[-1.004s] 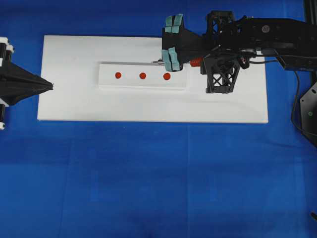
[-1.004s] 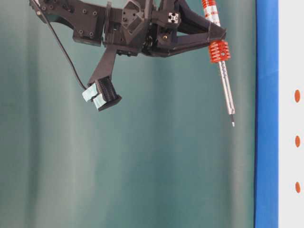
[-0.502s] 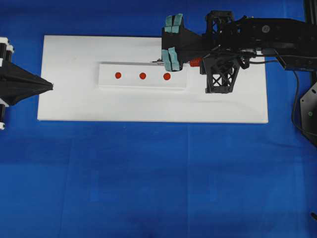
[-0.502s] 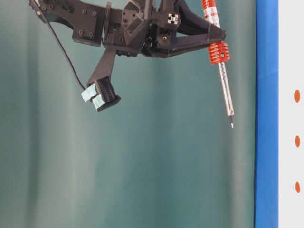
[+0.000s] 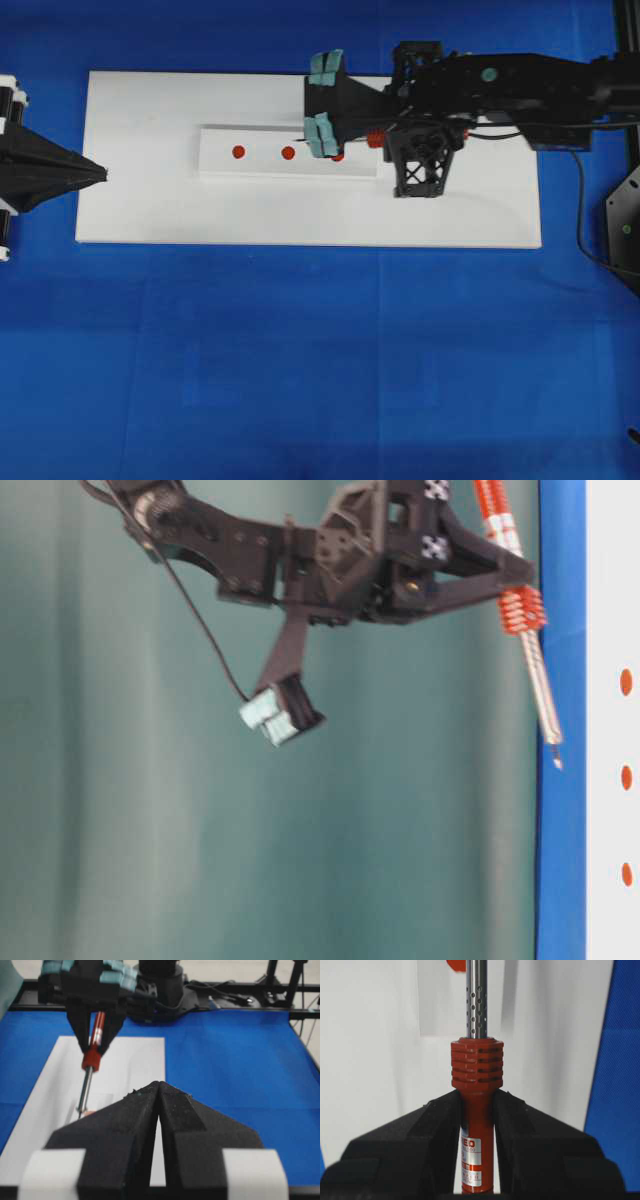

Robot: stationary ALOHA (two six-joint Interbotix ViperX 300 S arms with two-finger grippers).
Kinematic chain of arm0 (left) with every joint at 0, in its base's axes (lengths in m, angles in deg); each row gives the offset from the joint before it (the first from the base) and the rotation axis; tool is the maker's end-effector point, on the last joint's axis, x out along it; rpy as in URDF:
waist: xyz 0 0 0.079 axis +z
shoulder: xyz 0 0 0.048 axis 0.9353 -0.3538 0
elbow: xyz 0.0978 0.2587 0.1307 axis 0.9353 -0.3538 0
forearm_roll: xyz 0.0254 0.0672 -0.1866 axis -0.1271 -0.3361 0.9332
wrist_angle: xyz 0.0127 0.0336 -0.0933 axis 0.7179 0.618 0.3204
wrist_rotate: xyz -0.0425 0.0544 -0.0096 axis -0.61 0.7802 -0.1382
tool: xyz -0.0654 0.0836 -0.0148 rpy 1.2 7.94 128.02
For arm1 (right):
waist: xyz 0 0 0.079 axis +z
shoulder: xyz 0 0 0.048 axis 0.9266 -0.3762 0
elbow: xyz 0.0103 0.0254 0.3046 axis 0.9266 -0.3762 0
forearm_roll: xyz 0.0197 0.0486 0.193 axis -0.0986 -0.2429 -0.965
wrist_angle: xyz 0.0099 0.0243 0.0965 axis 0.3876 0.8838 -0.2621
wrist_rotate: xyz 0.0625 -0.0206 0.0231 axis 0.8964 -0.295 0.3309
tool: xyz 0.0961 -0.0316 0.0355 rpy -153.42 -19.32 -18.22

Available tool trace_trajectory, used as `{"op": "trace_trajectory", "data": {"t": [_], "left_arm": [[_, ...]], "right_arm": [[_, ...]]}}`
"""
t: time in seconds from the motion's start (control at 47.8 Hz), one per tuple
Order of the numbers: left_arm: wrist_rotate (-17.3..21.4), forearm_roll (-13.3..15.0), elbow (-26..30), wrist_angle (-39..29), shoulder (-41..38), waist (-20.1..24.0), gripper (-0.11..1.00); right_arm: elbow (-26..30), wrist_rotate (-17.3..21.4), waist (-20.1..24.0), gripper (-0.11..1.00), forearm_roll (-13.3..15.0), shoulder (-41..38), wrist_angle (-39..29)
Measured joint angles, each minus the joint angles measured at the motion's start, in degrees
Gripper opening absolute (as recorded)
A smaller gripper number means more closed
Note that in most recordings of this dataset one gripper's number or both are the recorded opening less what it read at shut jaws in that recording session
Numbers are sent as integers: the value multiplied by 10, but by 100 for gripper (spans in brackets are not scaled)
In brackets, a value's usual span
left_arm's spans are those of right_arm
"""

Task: Touch the tip of the soldering iron to the mark.
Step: 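Lower the iron tip onto the middle red dot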

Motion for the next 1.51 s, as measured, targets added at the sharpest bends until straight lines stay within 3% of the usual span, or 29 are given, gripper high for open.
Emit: {"op": "trace_trajectory", "data": {"t": [0.439, 1.506], "left_arm": [[0, 0, 0, 0, 0, 0, 0], [2, 0, -3, 0, -1, 1, 0]], "right_arm": [[16, -1, 0, 6, 0, -54, 6], [21, -4, 0, 6, -1, -64, 6]]}}
